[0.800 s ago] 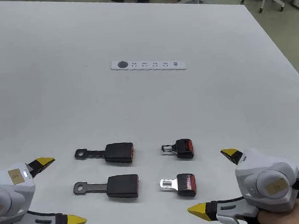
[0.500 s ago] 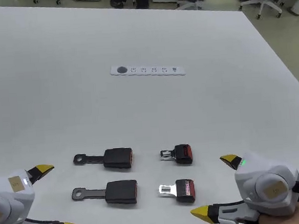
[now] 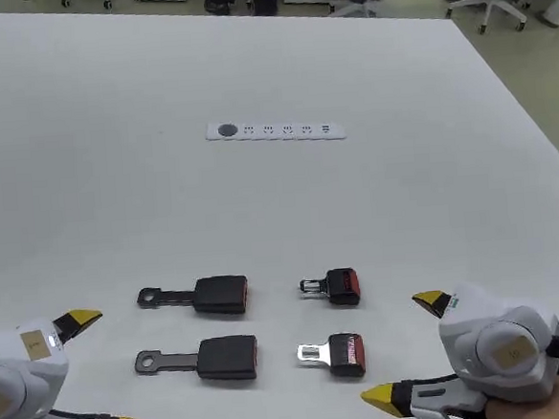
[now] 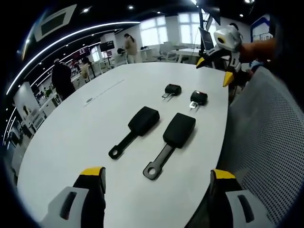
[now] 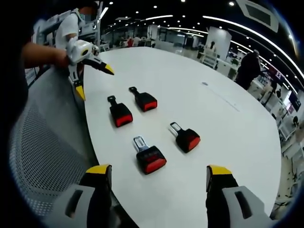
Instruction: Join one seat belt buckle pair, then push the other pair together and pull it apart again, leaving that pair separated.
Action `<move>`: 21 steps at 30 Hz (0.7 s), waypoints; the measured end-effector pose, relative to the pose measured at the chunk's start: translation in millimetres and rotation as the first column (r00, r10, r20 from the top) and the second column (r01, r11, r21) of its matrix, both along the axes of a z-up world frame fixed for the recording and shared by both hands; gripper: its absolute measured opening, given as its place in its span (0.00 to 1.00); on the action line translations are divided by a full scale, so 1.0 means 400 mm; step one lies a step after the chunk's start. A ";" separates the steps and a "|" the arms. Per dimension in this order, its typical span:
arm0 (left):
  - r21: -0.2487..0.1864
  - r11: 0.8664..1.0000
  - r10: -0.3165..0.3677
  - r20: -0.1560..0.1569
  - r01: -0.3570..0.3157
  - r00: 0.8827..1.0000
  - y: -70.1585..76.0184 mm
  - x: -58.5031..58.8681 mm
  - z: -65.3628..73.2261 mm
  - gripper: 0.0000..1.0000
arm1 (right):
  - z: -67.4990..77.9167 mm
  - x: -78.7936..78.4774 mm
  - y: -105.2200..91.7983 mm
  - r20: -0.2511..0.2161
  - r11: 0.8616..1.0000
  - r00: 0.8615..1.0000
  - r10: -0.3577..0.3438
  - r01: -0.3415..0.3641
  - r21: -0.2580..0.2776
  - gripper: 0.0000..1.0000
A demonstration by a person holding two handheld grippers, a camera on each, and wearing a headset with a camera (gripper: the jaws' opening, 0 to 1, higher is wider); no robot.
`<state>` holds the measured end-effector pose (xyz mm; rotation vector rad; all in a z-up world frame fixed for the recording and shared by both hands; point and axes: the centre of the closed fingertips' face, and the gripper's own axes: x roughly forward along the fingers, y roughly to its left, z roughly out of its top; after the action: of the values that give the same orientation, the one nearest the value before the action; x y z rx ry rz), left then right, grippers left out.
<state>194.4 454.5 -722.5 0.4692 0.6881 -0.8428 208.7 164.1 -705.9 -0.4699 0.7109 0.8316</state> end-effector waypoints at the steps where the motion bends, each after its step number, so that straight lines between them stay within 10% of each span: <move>1: -0.002 1.000 0.002 -0.001 -0.002 1.000 0.001 0.001 0.001 0.92 | 0.000 0.000 -0.001 0.003 1.000 1.000 0.003 -0.003 -0.003 0.81; 21: 0.019 1.000 0.005 -0.028 -0.005 1.000 0.012 0.001 -0.007 0.79 | -0.002 -0.002 0.004 -0.008 0.999 0.999 0.044 -0.044 -0.012 0.73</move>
<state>194.9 459.3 -725.1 0.4735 0.7230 -0.8398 208.0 165.8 -706.5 -0.4949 0.7148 0.8717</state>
